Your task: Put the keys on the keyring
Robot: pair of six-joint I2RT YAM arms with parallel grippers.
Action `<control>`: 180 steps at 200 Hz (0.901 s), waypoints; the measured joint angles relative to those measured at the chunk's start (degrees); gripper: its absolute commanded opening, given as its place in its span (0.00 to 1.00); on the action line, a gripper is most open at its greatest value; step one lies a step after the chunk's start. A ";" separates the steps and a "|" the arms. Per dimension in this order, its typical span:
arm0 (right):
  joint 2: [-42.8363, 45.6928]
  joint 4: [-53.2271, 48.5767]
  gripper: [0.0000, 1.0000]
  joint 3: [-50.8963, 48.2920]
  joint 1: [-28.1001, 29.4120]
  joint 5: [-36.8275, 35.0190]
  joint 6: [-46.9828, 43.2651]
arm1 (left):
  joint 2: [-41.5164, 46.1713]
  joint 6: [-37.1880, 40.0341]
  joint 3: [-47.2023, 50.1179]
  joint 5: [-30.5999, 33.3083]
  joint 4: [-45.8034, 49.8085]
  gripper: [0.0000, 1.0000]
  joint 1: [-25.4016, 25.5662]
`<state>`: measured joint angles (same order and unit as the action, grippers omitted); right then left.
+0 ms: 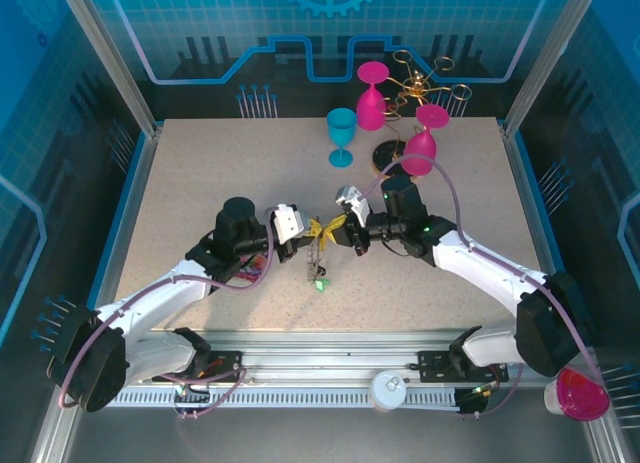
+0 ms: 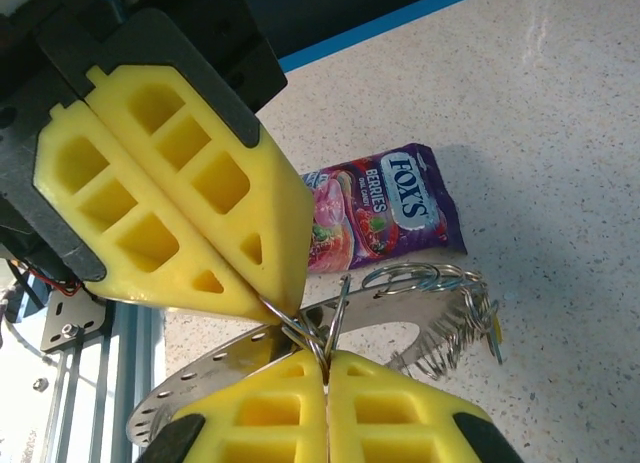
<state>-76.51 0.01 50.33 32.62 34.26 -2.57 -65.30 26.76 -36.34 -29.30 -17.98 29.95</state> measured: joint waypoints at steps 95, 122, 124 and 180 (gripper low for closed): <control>2.40 -1.29 0.23 -0.22 -1.66 2.60 -0.57 | 0.00 -0.13 0.15 -0.04 -3.04 0.00 0.22; 3.61 0.09 0.44 -3.32 -1.66 2.01 -0.17 | 0.02 -0.42 0.20 -0.04 -4.04 0.00 0.22; 3.72 0.17 0.44 -3.58 -1.66 1.92 0.04 | 0.02 -0.46 0.20 -0.04 -4.13 0.00 0.22; 6.01 5.95 0.53 -9.22 0.00 -1.49 0.46 | 0.02 -1.42 0.20 -0.04 -5.09 0.00 0.22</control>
<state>-70.50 5.96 41.10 32.62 32.77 -2.11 -65.28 25.34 -36.14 -29.34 -23.07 30.17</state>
